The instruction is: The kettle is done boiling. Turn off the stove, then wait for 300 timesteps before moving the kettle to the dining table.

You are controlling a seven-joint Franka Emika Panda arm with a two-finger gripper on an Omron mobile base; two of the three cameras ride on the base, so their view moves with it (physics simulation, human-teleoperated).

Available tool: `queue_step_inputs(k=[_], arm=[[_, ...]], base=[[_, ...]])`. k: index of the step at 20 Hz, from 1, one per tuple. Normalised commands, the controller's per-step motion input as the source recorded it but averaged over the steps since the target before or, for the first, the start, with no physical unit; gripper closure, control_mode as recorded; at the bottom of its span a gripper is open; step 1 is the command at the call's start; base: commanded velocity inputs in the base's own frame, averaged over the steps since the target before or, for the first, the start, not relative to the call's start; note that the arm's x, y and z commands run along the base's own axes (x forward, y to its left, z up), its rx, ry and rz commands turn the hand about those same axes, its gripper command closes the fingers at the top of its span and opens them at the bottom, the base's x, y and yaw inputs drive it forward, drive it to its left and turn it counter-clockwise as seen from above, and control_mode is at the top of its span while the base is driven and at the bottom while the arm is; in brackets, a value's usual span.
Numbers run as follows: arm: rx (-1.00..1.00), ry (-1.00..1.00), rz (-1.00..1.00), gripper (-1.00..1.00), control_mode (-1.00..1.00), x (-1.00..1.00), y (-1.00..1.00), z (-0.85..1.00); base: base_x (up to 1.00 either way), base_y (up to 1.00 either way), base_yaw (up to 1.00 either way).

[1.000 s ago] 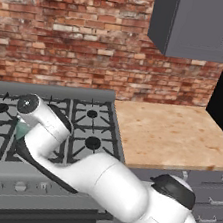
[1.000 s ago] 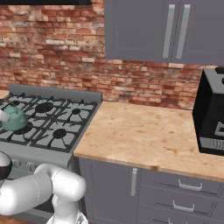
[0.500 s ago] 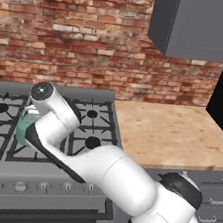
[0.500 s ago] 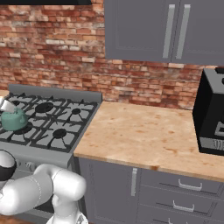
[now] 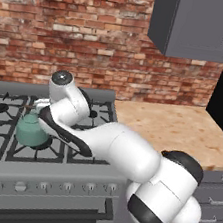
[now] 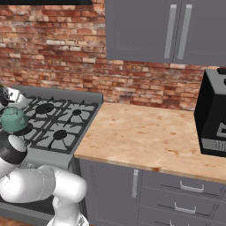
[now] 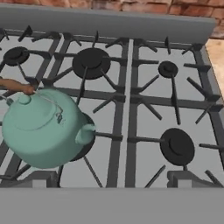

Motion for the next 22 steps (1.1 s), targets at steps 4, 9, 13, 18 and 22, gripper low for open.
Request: queue_step_inputs(k=[4, 9, 13, 18, 22], arm=[[0.00, 0.06, 0.14, -1.00, -1.00, 0.14, 0.03, -0.07], [0.00, 0.08, 0.08, -1.00, -1.00, 0.07, 0.16, -0.13], [0.00, 0.09, 0.07, -1.00, -1.00, 0.08, 0.14, -0.13], [0.00, 0.11, 0.03, -1.00, -1.00, 0.24, 0.21, -0.06], [0.00, 0.07, 0.01, -1.00, -1.00, 0.19, 0.22, -0.02]], base=[[0.00, 0.00, 0.00], [0.00, 0.00, 0.00], [0.00, 0.00, 0.00], [0.00, 0.00, 0.00], [0.00, 0.00, 0.00]])
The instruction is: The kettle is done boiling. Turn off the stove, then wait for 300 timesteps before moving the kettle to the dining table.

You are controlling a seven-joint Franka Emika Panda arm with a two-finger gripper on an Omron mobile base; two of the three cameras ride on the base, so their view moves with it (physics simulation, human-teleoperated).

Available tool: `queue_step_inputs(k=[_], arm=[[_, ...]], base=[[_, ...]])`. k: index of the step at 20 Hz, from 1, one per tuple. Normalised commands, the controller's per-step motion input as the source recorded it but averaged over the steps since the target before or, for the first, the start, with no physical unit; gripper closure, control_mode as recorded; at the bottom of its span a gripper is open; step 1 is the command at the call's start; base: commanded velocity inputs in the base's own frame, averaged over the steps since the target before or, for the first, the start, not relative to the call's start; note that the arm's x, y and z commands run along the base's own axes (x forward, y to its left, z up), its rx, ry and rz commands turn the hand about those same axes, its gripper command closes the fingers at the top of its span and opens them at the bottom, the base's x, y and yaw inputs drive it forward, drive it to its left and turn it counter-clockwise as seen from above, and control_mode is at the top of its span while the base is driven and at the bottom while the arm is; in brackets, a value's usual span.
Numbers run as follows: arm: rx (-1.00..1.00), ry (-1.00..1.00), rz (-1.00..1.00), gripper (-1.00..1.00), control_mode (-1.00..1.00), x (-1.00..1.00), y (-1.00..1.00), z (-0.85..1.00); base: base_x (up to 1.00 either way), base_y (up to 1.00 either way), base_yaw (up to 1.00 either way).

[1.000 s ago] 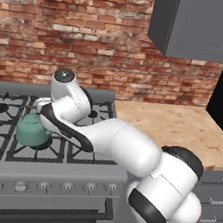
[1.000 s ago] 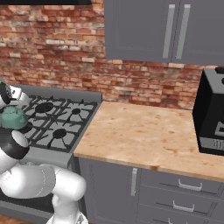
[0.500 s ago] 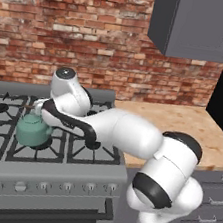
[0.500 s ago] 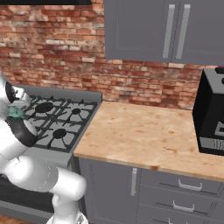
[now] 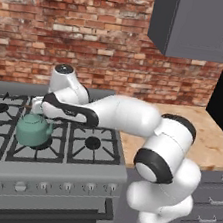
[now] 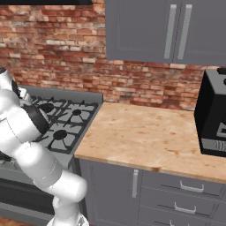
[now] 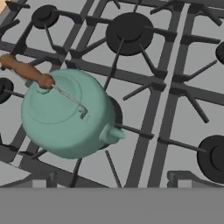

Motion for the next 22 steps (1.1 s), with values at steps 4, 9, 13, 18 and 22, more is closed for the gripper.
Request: queue_step_inputs(k=[4, 9, 13, 18, 22], arm=[[0.00, 0.01, 0.03, -1.00, -1.00, 0.13, 0.14, -0.07], [0.00, 0.03, 0.04, -1.00, -1.00, 0.17, 0.10, -0.11], [0.00, 0.02, 0.04, -1.00, -1.00, 0.14, 0.06, -0.14], [0.00, 0.00, 0.04, -1.00, -1.00, 0.09, 0.02, -0.16], [0.00, 0.03, 0.02, -1.00, -1.00, 0.15, 0.06, -0.15]], base=[[0.00, 0.00, 0.00], [0.00, 0.00, 0.00], [0.00, 0.00, 0.00], [0.00, 0.00, 0.00], [0.00, 0.00, 0.00]])
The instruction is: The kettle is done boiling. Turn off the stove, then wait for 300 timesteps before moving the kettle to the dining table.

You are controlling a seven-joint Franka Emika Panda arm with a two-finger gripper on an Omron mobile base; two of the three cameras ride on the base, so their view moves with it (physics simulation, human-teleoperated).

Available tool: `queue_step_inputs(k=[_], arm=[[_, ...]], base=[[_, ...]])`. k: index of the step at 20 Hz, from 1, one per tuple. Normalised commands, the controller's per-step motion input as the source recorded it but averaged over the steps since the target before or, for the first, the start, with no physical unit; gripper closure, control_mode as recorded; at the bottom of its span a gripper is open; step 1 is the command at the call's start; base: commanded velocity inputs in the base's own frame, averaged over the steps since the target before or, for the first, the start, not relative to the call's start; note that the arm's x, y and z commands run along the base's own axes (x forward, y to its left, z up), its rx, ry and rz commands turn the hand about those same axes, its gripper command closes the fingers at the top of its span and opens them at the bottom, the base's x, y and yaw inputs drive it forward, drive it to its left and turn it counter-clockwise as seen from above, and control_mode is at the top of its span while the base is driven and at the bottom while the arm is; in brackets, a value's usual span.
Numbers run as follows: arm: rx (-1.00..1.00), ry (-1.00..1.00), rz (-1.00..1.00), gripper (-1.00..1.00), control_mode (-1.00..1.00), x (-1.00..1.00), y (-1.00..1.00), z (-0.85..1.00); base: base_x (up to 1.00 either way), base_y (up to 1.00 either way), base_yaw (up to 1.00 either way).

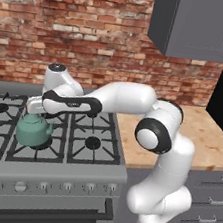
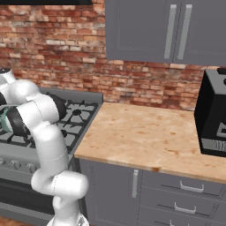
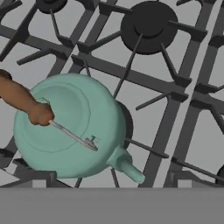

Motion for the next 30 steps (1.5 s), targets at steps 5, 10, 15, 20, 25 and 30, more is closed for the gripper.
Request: queue_step_inputs(k=[5, 10, 15, 20, 25, 30], arm=[[0.00, 0.03, 0.03, -1.00, -1.00, 0.14, 0.05, -0.20], [0.00, 0.00, 0.00, -1.00, -1.00, 0.00, 0.01, -0.04], [0.00, -0.01, 0.02, -1.00, -1.00, 0.07, 0.06, -0.02], [0.00, -0.02, 0.10, -1.00, -1.00, 0.23, 0.05, -0.02], [0.00, -0.01, 0.09, -1.00, -1.00, 0.19, 0.01, -0.07], [0.00, -0.03, 0.14, -1.00, -1.00, 0.20, 0.15, -0.13]], base=[[0.00, 0.00, 0.00], [0.00, 0.00, 0.00], [0.00, 0.00, 0.00], [0.00, 0.00, 0.00], [0.00, 0.00, 0.00], [0.00, 0.00, 0.00]])
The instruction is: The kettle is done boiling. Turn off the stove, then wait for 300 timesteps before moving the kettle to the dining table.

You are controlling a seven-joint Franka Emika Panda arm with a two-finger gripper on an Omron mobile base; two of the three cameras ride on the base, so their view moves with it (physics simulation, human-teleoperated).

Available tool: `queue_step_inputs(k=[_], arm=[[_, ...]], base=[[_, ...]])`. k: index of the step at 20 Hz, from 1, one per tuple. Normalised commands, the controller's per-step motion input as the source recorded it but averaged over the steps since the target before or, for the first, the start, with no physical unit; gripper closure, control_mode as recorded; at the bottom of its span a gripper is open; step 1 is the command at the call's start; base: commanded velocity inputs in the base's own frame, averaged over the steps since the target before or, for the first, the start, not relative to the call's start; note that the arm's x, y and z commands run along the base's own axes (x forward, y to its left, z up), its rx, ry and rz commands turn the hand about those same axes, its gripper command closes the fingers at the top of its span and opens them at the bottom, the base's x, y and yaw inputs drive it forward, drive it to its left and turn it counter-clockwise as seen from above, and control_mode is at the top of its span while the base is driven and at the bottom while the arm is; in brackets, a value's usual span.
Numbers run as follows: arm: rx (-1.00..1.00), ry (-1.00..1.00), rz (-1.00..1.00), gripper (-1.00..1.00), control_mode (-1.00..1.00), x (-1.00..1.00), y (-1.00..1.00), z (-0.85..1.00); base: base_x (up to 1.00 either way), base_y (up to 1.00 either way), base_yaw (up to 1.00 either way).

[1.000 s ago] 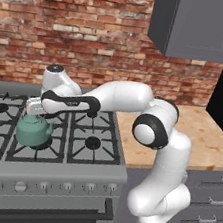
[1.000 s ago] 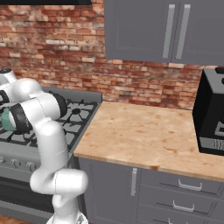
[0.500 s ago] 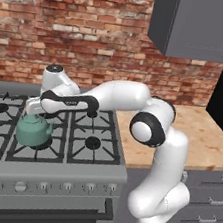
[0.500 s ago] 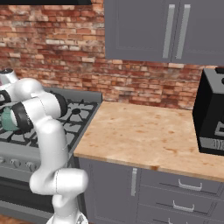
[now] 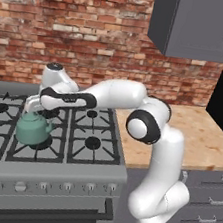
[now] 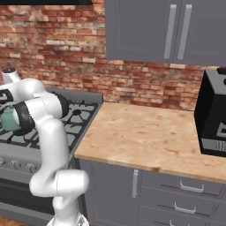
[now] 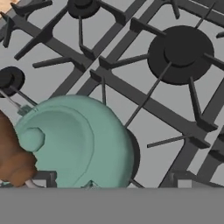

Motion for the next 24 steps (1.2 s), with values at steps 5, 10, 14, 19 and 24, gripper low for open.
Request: queue_step_inputs(k=[5, 10, 14, 19, 24], arm=[[0.00, -0.05, 0.11, -1.00, -1.00, -0.13, 0.08, -0.08], [0.00, -0.09, 0.01, -1.00, -1.00, -0.40, 0.00, -0.12], [0.00, -0.07, 0.05, -1.00, -1.00, -0.20, 0.00, -0.12], [0.00, -0.08, 0.12, -1.00, -1.00, 0.00, 0.03, -0.11], [0.00, -0.08, 0.09, 1.00, -1.00, 0.00, 0.05, -0.09]], base=[[0.00, 0.00, 0.00], [0.00, 0.00, 0.00], [0.00, 0.00, 0.00], [0.00, 0.00, 0.00], [0.00, 0.00, 0.00]])
